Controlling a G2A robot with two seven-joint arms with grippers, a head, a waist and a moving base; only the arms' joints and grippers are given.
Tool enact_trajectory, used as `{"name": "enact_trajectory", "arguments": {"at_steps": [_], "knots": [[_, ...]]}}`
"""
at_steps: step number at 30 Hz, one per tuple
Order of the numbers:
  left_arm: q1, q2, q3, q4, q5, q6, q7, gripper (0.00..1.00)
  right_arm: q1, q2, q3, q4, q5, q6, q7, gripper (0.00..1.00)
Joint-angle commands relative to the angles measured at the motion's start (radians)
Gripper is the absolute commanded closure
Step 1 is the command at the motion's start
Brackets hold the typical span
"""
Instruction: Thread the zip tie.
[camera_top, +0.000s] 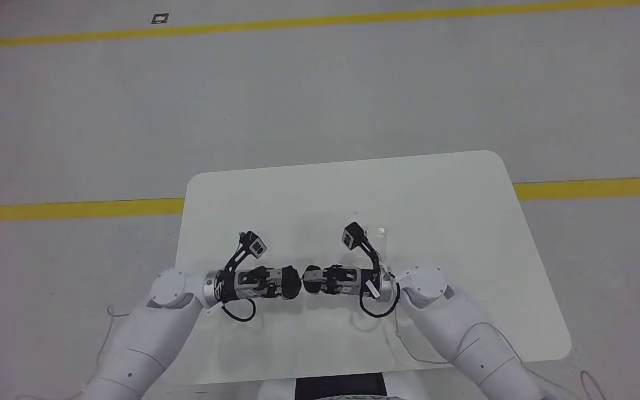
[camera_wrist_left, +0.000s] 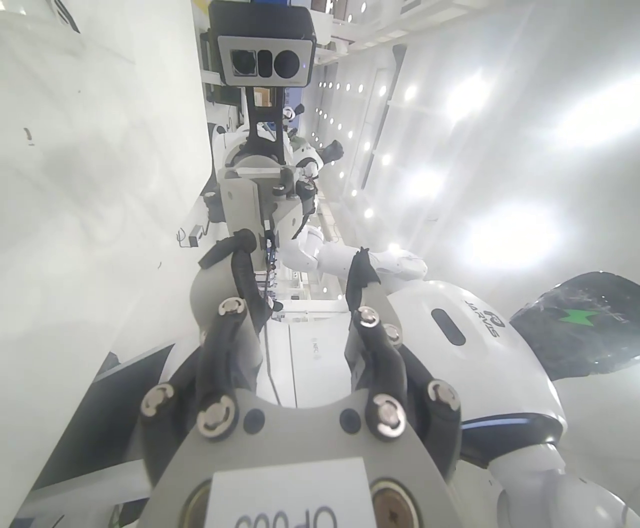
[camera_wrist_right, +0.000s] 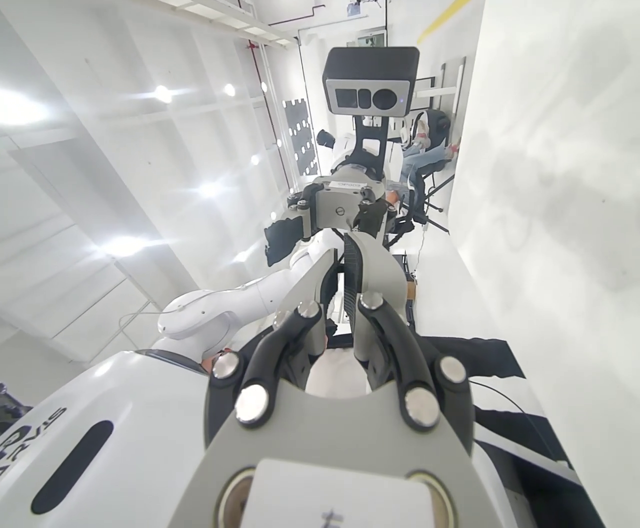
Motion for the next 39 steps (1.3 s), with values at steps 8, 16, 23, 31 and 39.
{"name": "enact_trajectory", "arguments": {"at_steps": [8,16,23,31,39], "knots": [[0.003,0.004,0.007,-0.001,0.012,-0.006,0.011,0.70,0.000,0.004,-0.006,-0.003,0.004,-0.002,-0.010,1.00],[0.000,0.005,0.015,0.000,0.009,-0.007,0.011,0.74,-0.002,0.007,-0.010,-0.010,0.002,-0.001,-0.023,1.00],[0.001,0.008,0.020,0.000,0.013,-0.007,0.014,0.79,-0.005,0.011,-0.012,-0.020,0.001,0.002,-0.026,1.00],[0.002,0.010,0.027,0.002,0.018,-0.007,0.019,0.89,-0.008,0.015,-0.015,-0.031,0.000,0.006,-0.030,1.00],[0.004,0.013,0.030,0.004,0.015,-0.007,0.024,1.00,-0.008,0.018,-0.023,-0.039,-0.001,0.006,-0.030,1.00]]}}
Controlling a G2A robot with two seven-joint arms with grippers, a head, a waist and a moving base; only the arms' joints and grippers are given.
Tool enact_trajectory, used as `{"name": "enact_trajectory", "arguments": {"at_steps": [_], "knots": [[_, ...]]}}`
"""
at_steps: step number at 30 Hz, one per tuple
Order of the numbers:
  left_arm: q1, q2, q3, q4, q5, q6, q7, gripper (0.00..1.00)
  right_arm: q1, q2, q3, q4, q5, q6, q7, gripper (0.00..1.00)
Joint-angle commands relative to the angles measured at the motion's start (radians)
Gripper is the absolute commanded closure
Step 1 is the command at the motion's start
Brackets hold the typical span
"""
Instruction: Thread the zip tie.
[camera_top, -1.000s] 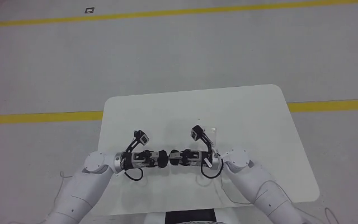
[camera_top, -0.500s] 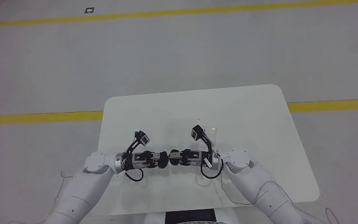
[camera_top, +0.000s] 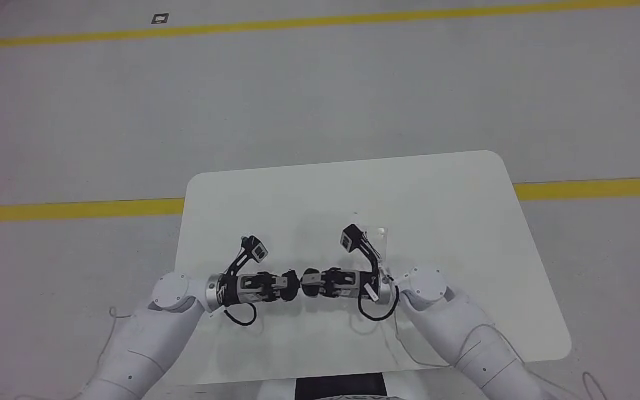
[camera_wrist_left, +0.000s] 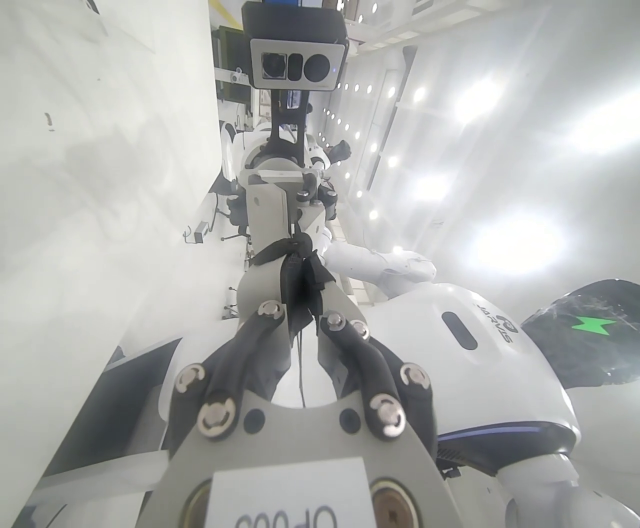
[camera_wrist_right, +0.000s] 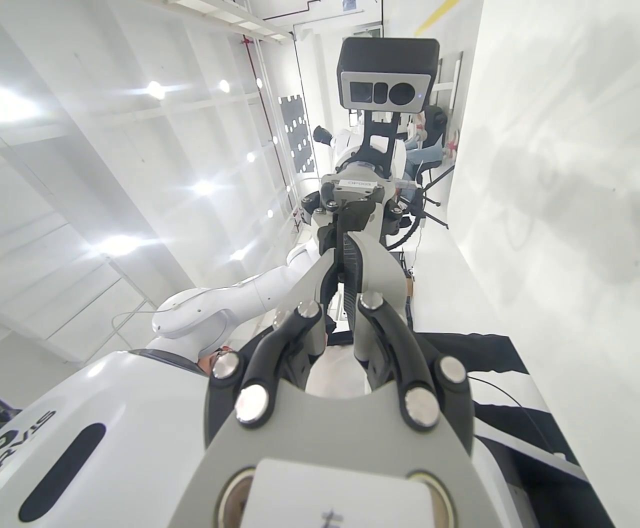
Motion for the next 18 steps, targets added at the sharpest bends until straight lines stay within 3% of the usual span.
{"name": "enact_trajectory", "arguments": {"at_steps": [1,3,4,5,18], "knots": [[0.001,0.001,0.000,0.000,-0.002,0.000,0.000,1.00,0.001,0.001,-0.002,-0.002,0.000,0.000,0.002,1.00],[0.001,0.002,-0.001,-0.001,-0.003,0.000,-0.001,1.00,0.001,0.002,-0.004,-0.002,0.000,0.000,0.004,1.00],[0.002,0.002,-0.001,-0.001,-0.004,0.000,-0.002,1.00,0.001,0.002,-0.004,-0.002,0.001,0.000,0.004,0.72],[0.003,0.002,-0.002,-0.002,-0.005,0.000,-0.004,1.00,0.001,0.002,-0.004,-0.002,0.003,0.000,0.001,0.00],[0.022,0.008,-0.032,-0.010,-0.014,0.000,-0.027,1.00,-0.034,0.035,0.094,-0.045,-0.041,-0.002,-0.039,0.00]]}}
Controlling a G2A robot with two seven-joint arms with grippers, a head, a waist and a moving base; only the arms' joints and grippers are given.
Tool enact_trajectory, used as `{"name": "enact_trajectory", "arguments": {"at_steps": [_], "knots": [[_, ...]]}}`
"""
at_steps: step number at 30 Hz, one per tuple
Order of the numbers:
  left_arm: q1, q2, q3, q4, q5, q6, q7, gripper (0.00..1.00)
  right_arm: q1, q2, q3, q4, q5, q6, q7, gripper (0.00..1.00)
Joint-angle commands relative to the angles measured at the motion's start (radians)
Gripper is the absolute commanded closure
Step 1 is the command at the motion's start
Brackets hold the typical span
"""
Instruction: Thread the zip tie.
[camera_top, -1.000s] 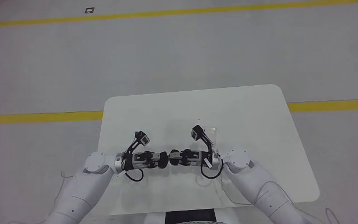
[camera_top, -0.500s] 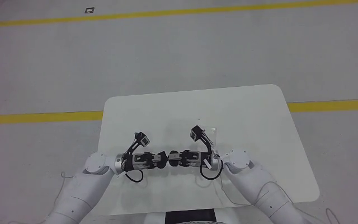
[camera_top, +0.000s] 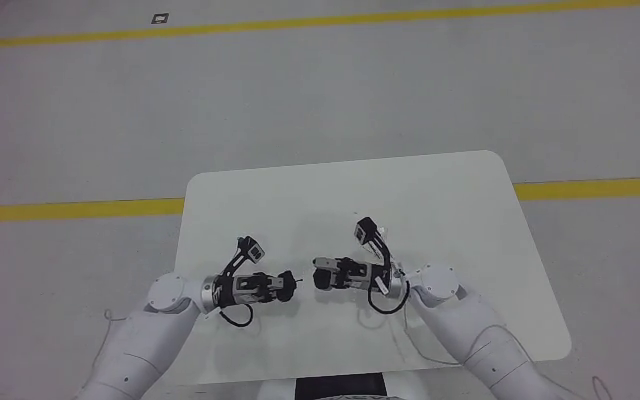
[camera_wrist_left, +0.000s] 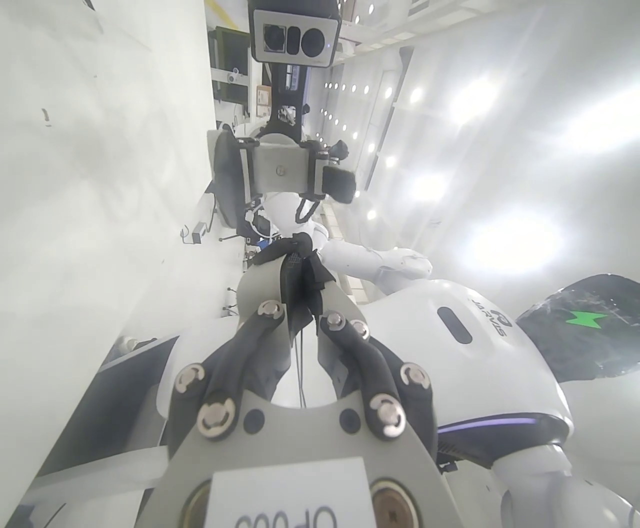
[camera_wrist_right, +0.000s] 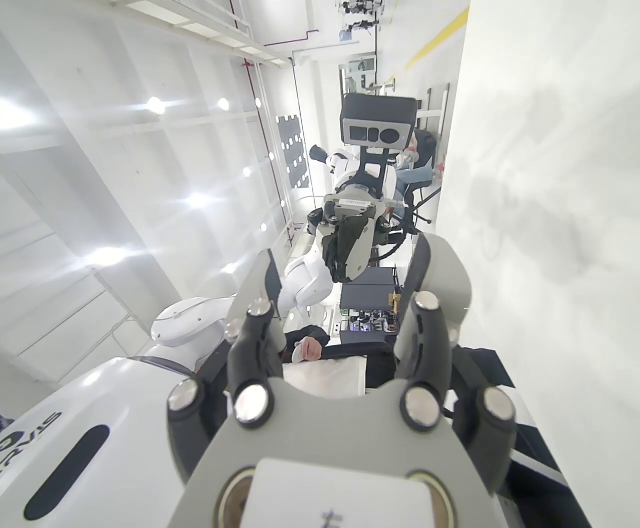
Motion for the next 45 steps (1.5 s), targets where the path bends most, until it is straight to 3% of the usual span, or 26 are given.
{"name": "enact_trajectory", "arguments": {"at_steps": [1,10,12,15,20,23,26,32,33,39,43,45], "knots": [[0.000,0.001,-0.007,-0.004,0.007,0.000,-0.007,1.00,-0.010,0.005,0.017,-0.013,-0.013,-0.004,-0.013,0.00],[0.001,0.001,-0.014,-0.009,0.022,0.000,-0.007,1.00,-0.010,0.005,0.017,-0.013,-0.013,-0.004,-0.013,0.00],[-0.008,0.002,-0.012,-0.027,0.080,0.000,0.032,1.00,-0.010,0.005,0.017,-0.013,-0.013,-0.004,-0.013,0.00],[-0.007,0.007,-0.057,-0.049,0.103,0.000,0.053,1.00,-0.003,0.009,0.027,-0.028,-0.063,-0.009,-0.037,0.00],[0.019,0.012,-0.184,-0.087,0.095,0.000,0.028,1.00,0.016,0.035,0.080,-0.123,-0.293,-0.004,-0.047,0.00],[0.039,0.006,-0.246,-0.109,0.098,0.000,0.017,1.00,0.028,0.048,0.090,-0.180,-0.454,0.014,-0.032,0.00],[0.054,-0.003,-0.278,-0.122,0.119,0.000,0.003,1.00,0.034,0.055,0.076,-0.204,-0.572,0.017,-0.015,0.00],[0.054,-0.003,-0.278,-0.122,0.119,0.000,0.003,1.00,0.034,0.055,0.076,-0.204,-0.572,0.017,-0.015,0.00],[0.051,-0.004,-0.273,-0.140,0.136,0.000,0.022,1.00,0.034,0.055,0.075,-0.205,-0.579,0.018,-0.019,0.00],[0.028,-0.009,-0.281,-0.165,0.177,0.000,0.035,1.00,0.096,0.065,0.052,-0.246,-0.836,0.054,-0.013,0.00],[0.010,-0.020,-0.283,-0.149,0.184,0.000,0.039,1.00,0.155,0.066,0.006,-0.237,-1.005,0.065,0.026,0.00],[0.006,-0.023,-0.285,-0.148,0.193,0.000,0.040,1.00,0.159,0.065,0.001,-0.236,-1.004,0.061,0.018,0.00]]}}
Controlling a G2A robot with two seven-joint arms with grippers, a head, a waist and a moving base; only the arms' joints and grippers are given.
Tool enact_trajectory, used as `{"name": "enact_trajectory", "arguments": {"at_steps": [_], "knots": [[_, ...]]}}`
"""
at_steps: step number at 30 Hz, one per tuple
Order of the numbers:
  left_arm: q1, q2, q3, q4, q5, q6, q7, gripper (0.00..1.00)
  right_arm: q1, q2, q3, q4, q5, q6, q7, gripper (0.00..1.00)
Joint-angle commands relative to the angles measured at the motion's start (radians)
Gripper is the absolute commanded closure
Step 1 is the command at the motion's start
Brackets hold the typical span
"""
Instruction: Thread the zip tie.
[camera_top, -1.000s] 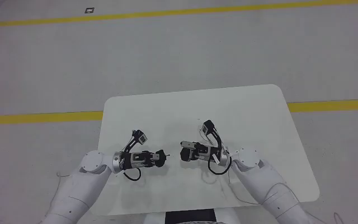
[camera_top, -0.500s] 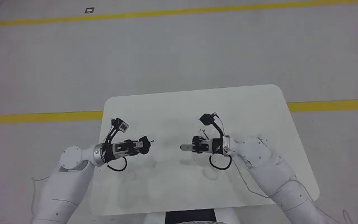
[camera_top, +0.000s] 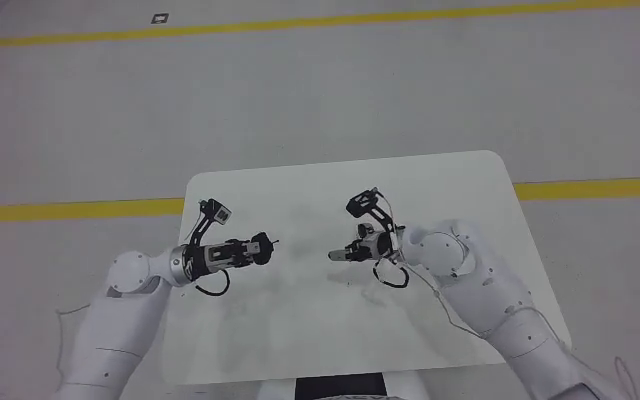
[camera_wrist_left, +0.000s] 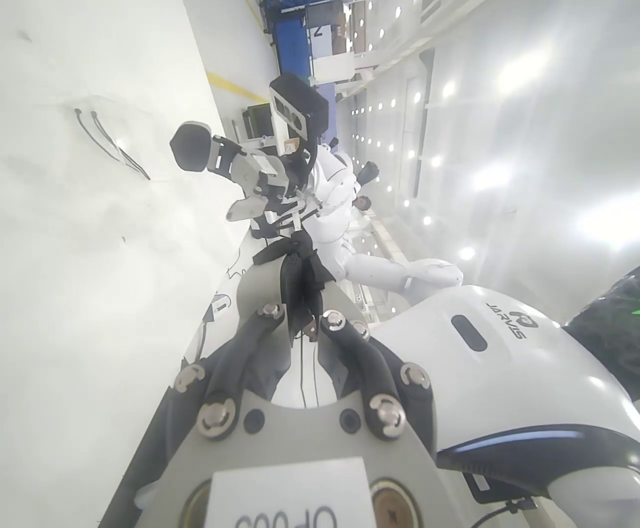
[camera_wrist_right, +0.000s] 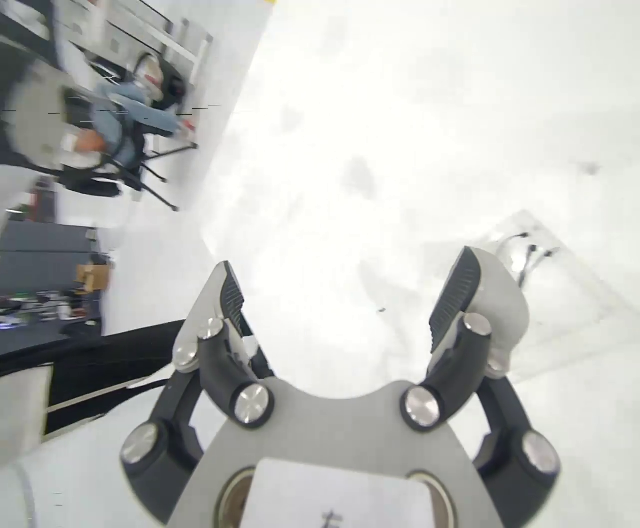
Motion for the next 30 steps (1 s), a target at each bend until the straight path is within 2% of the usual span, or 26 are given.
{"name": "enact_trajectory", "arguments": {"at_steps": [1,6,8,11,12,14,17,19,28,30], "knots": [[-0.001,-0.001,-0.001,0.000,0.003,0.000,0.000,1.00,0.000,0.000,-0.002,0.000,0.015,-0.003,-0.004,0.00],[-0.001,-0.001,-0.001,0.000,0.003,0.000,0.000,1.00,0.000,0.000,-0.003,0.002,0.009,-0.001,-0.005,0.00],[-0.001,-0.001,-0.001,0.000,0.003,0.000,0.000,1.00,0.013,-0.001,-0.013,0.002,-0.037,0.016,-0.013,0.00],[-0.001,-0.001,-0.001,0.000,0.003,0.000,0.000,1.00,0.085,-0.007,-0.043,0.033,-0.089,0.054,0.051,0.00],[-0.001,-0.001,-0.001,0.000,0.003,0.000,0.000,1.00,0.120,-0.012,-0.065,0.055,-0.090,0.058,0.101,0.00],[-0.001,-0.001,-0.001,0.000,0.003,0.000,0.000,1.00,0.172,-0.021,-0.089,0.092,-0.087,0.073,0.133,0.00],[-0.001,-0.001,-0.001,0.000,0.003,0.000,0.000,1.00,0.256,-0.040,-0.137,0.167,-0.050,0.110,0.223,0.00],[-0.001,-0.001,-0.001,0.000,0.003,0.000,0.000,1.00,0.308,-0.055,-0.181,0.213,-0.019,0.106,0.306,0.00],[-0.001,-0.001,-0.001,0.000,0.003,0.000,0.000,1.00,0.299,-0.055,-0.183,0.215,-0.019,0.103,0.287,0.00],[-0.001,-0.001,-0.001,0.000,0.003,0.000,0.000,1.00,0.303,-0.057,-0.203,0.233,-0.037,0.104,0.308,0.00]]}}
